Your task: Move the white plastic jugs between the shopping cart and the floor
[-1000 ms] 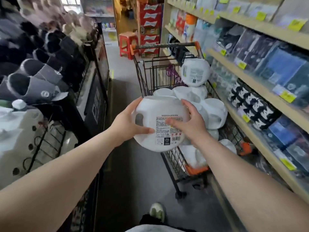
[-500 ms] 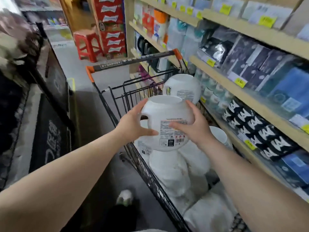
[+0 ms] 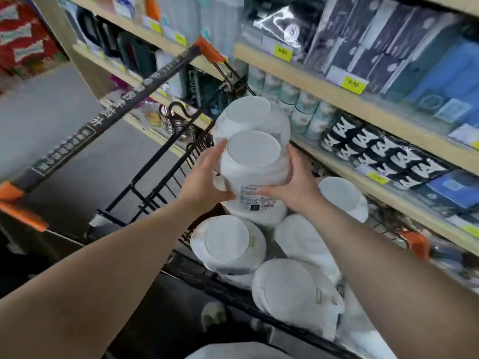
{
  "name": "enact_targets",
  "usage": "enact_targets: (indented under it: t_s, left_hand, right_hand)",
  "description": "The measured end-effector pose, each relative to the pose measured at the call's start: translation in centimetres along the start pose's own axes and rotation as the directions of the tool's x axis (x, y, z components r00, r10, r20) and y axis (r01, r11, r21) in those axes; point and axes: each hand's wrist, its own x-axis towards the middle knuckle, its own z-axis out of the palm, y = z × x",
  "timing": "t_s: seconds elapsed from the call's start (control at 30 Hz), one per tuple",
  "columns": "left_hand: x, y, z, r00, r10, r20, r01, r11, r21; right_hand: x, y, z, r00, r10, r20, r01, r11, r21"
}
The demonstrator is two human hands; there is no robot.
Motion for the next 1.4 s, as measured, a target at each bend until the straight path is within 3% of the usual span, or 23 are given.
enact_targets:
  t_s: [0.2, 0.37, 0.57, 0.67, 0.8, 1.07, 1.23, 1.4]
  left_hand:
    - [0.6, -1.6, -0.1, 0.999, -0.027, 0.036, 0.027, 1.000, -0.005]
    - [1.2, -1.3, -1.2, 0.999, -0.030, 0.043, 0.026, 0.995, 0.091]
    - [1.1, 1.7, -2.3, 0.990, 0.129, 0.051, -0.137, 0.961, 0.241]
    - [0.6, 4.6, -2.2, 0.978, 0.209, 0.018, -0.208, 0.958, 0.197]
    - [-1.0, 9.2, 0.0, 0.949, 0.299, 0.099, -0.307, 0.949, 0.078]
    - [-6.7, 21.5, 13.5, 0.771, 0.526, 0.359, -0.528, 0.843, -0.103]
    - [-13.2, 31.1, 24.3, 0.611, 0.652, 0.448, -0.674, 0.726, -0.136]
    - [-20.4, 39.7, 34.5, 0.458, 0.682, 0.570, -0.700, 0.672, -0.242]
  right_hand:
    - [-0.2, 0.2, 0.8, 1.000, 0.014, 0.007, -0.013, 0.999, -0.039]
    - [-0.3, -0.6, 1.8, 0.997, 0.073, -0.016, -0.074, 0.996, -0.055]
    - [-2.3, -1.9, -0.1, 0.994, 0.106, -0.022, -0.105, 0.994, 0.038]
    - [-4.3, -1.6, -1.3, 0.972, 0.175, -0.156, -0.169, 0.984, 0.054]
    - [-8.9, -0.4, -5.0, 0.921, 0.215, -0.324, -0.176, 0.974, 0.145]
    - [-23.0, 7.3, -17.0, 0.767, 0.234, -0.597, -0.158, 0.971, 0.178]
    - [-35.0, 13.7, -26.0, 0.676, 0.295, -0.675, -0.294, 0.948, 0.119]
    - [-45.6, 19.7, -33.0, 0.540, 0.375, -0.754, -0.389, 0.905, 0.172]
